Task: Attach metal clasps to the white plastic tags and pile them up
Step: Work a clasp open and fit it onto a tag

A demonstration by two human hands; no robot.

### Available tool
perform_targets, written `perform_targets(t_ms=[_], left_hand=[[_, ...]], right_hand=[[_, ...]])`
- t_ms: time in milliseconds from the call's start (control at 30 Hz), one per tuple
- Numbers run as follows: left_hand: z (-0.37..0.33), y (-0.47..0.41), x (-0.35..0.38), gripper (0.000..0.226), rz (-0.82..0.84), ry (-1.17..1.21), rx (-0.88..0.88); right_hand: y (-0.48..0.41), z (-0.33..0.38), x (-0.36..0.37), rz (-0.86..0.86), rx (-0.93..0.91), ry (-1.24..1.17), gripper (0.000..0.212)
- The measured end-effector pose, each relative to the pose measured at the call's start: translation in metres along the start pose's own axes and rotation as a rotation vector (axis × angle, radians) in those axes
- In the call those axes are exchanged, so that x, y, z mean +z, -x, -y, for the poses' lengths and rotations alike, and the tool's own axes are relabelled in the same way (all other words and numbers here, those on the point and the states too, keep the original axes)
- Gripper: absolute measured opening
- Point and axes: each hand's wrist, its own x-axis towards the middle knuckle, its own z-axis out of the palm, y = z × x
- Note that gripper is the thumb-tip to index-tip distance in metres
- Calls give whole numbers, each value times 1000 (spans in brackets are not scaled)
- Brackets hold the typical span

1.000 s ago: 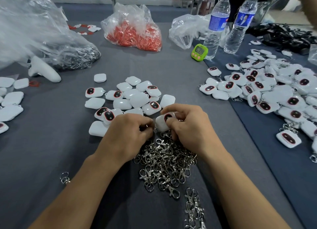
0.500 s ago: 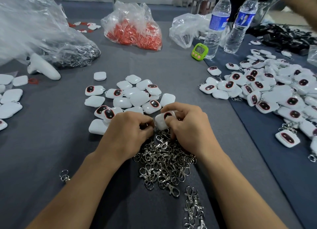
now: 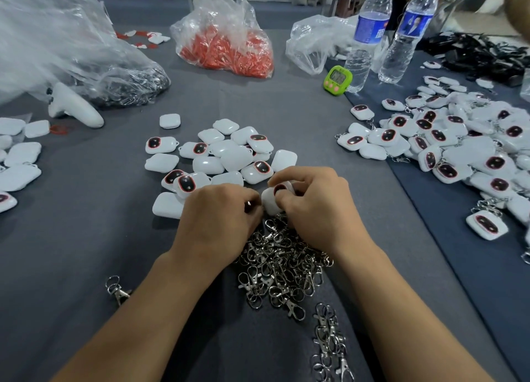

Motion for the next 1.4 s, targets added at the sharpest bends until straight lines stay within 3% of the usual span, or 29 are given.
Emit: perform_targets(t_ms=[100, 167, 300, 400, 567, 667, 733, 800, 900, 1067, 1133, 1233, 1300, 1400], left_hand=[[-3, -1, 0, 11, -21, -13, -38], [-2, -1, -2, 4, -37, 112, -90], [-1, -6, -8, 22, -5, 444, -184], [-3, -7, -9, 23, 9, 549, -178], [-4, -10, -9, 13, 103, 695, -227], [-2, -5, -8, 2, 77, 444, -79], [-4, -1, -6, 7, -51, 153, 88], [-8, 0, -1, 11, -154, 44, 140], [-10, -2, 0, 9, -134, 334, -38], [-15, -11, -3, 28, 105, 889, -342], [-18, -12, -4, 30, 105, 949, -393], [-14, -6, -5, 18, -27, 643, -222], [-13, -2, -5, 19, -31, 344, -49], [-15, 0, -2, 24, -19, 44, 47]], right_hand=[[-2, -2, 2, 19, 70, -26, 23], [-3, -2, 2, 2, 125, -106, 25], [-5, 1, -6, 55, 227, -583, 32], [-7, -1, -11, 122, 280, -777, 32], [-7, -2, -15, 166, 311, -814, 32], [-5, -1, -12, 163, 271, -781, 27], [-4, 1, -10, 149, 262, -782, 25], [-3, 2, -10, 139, 268, -811, 26], [-4, 1, -11, 150, 318, -893, 27], [-7, 0, -13, 150, 371, -1017, 24], [-8, -1, -12, 155, 367, -1031, 24], [-7, 0, -9, 136, 340, -1009, 24], [-6, 0, -8, 107, 320, -962, 24], [-5, 1, -5, 73, 285, -905, 27]])
